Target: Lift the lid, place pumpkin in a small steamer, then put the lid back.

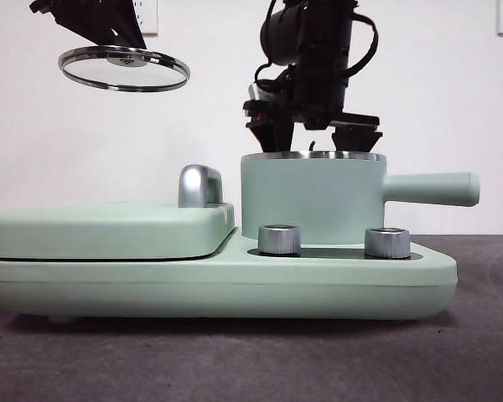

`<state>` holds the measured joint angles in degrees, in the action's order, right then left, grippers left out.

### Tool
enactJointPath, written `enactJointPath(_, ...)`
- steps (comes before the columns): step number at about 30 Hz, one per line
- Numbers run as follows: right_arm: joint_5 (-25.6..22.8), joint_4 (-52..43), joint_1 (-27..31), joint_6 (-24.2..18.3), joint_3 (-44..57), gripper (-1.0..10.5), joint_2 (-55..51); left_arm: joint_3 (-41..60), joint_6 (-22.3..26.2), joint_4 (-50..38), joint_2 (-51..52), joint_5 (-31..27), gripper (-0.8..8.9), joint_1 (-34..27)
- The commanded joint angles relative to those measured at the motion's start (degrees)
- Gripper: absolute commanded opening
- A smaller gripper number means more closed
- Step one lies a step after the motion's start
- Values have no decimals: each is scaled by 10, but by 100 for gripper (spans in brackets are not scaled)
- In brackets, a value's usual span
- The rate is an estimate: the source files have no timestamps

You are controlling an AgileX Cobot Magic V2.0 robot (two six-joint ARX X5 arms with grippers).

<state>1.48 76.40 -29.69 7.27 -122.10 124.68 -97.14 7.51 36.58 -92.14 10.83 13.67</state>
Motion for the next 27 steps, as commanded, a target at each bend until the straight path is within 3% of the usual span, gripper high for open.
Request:
enactJointPath(1, 0, 10, -5, -4, -14, 329, 18, -20, 3, -17, 4, 4, 15, 2)
enactJointPath(14, 6, 28, -7, 0, -14, 334, 42, -20, 3, -15, 4, 4, 15, 2)
enactJointPath(20, 5, 31, -5, 0, -14, 501, 42, -20, 3, -15, 4, 4, 15, 2)
enactJointPath(27, 0, 34, -6, 0, -21, 501, 40, -20, 3, -15, 4, 4, 15, 2)
